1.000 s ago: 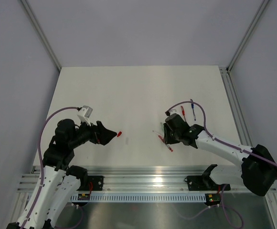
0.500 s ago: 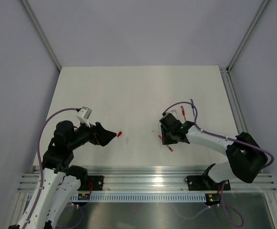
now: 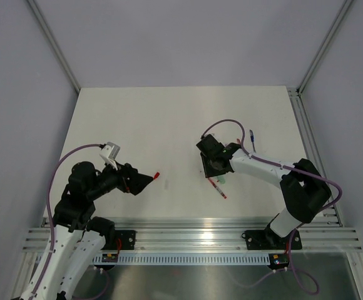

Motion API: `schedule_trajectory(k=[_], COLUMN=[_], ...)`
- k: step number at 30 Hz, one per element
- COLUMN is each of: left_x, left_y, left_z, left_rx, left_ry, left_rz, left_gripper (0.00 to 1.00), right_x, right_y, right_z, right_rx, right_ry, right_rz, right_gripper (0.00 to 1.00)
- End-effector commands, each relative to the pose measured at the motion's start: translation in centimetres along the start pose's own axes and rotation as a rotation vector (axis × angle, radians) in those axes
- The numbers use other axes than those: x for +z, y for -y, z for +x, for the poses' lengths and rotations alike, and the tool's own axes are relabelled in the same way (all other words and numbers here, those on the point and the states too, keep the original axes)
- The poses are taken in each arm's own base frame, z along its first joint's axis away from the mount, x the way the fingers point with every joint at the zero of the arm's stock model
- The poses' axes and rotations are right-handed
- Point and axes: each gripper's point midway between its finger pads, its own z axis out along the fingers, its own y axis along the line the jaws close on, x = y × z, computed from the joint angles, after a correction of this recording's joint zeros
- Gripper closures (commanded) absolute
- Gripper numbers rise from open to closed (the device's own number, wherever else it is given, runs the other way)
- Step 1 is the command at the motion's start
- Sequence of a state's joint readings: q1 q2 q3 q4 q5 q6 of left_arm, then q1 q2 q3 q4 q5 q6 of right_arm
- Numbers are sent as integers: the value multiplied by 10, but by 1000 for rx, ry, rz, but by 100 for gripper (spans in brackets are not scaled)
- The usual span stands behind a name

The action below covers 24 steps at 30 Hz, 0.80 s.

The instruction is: Insert the pens into the pen caps

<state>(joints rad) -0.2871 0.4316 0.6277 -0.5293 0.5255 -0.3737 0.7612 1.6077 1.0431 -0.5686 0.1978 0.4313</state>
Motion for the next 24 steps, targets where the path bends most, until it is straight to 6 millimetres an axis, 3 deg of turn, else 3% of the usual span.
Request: schedule_trajectory(k=[1,7,14,24], left_x=[-1,-2,-1,2], left_y=[8,8,6,4], left_z=[-9,-9,-10,-8], left_rx=[35,37,33,27], left_ry=[32,37,37,23], left_rz=[31,31,18,17], left_gripper=[7,7,7,6], right_x=[-5,7,19,34], right_y=[7,3,-9,-35], right_z=[18,40,47,69], right_rx=[-14,26,44,17], right_ry=[-55,-107,-137,-174], right_rz=[25,-4,-51,-81], right_gripper=[58,56,57,68])
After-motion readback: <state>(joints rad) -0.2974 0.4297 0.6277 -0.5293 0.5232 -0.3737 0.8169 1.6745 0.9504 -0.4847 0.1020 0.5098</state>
